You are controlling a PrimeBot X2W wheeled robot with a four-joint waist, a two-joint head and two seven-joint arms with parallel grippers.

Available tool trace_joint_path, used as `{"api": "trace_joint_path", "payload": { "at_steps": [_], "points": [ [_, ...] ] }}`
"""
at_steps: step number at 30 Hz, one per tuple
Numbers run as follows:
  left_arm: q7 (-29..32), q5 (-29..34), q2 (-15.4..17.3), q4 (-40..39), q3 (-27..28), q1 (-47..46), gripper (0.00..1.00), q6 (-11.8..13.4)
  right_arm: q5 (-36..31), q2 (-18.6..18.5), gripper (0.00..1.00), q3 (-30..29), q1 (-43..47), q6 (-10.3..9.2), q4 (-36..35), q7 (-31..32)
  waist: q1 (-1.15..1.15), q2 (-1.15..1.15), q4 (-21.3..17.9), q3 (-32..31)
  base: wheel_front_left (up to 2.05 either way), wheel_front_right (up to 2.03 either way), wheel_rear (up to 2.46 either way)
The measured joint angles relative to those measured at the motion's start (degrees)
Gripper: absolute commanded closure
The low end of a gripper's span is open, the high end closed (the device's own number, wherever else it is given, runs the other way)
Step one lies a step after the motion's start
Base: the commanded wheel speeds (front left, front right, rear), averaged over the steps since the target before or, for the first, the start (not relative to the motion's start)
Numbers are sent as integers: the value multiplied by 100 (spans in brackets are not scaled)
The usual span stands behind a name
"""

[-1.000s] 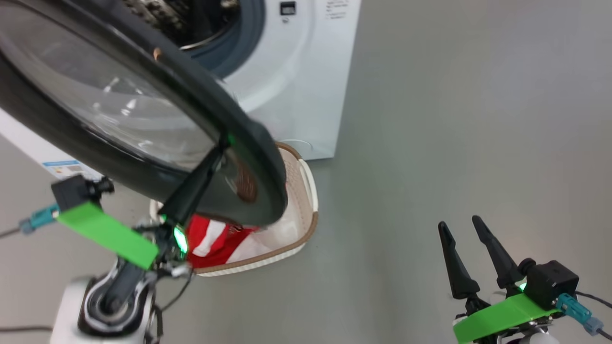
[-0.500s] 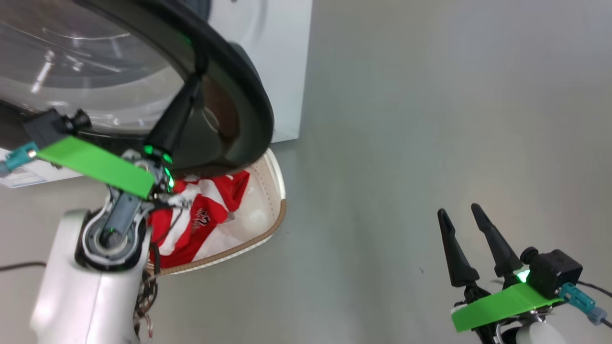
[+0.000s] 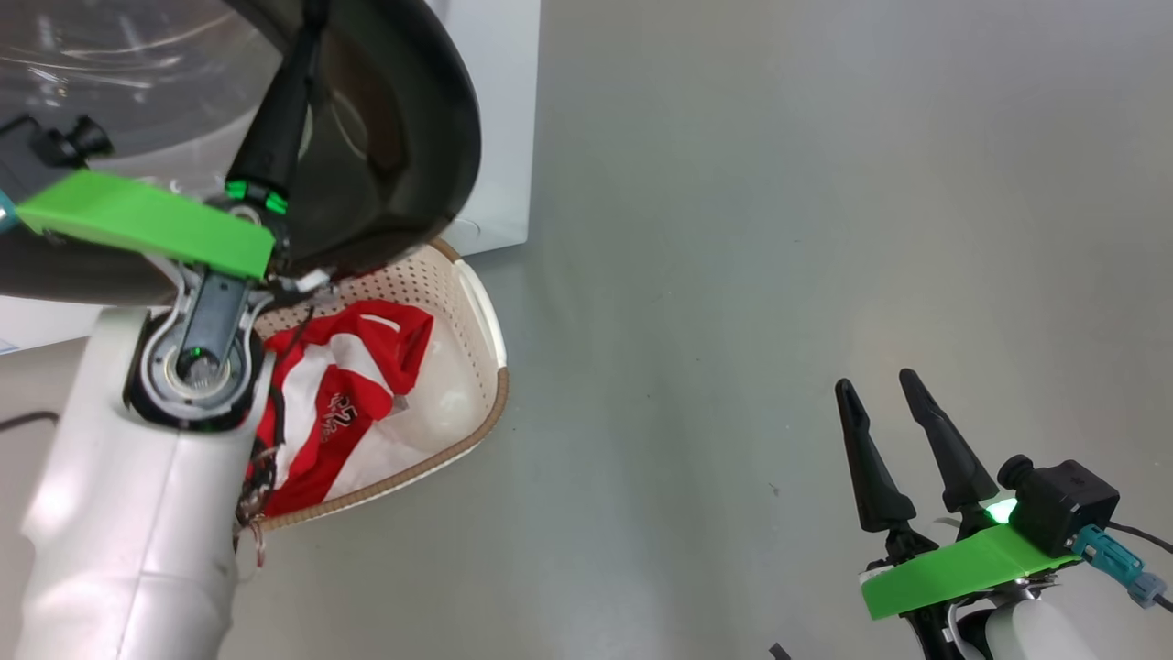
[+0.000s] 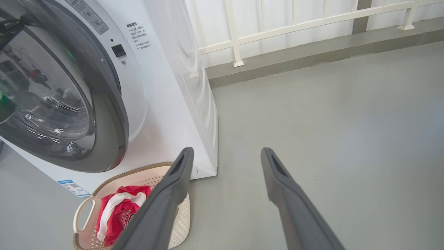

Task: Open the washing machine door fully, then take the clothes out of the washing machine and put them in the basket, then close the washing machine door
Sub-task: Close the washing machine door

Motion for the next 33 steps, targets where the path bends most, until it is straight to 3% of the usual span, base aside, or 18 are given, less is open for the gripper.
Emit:
{"api": "trace_joint_path", "payload": {
  "at_steps": [19,33],
  "points": [
    [-509,-410,312,348,-561,-448,100,0,46,2,0,-21,-79,0,-4,0,0,0,-53,5,0,0,0],
    [-828,-653,293,111,-728,765,100,0,-144,2,0,-125,-7,0,35,0,0,0,283,-377,0,0,0]
  ]
}}
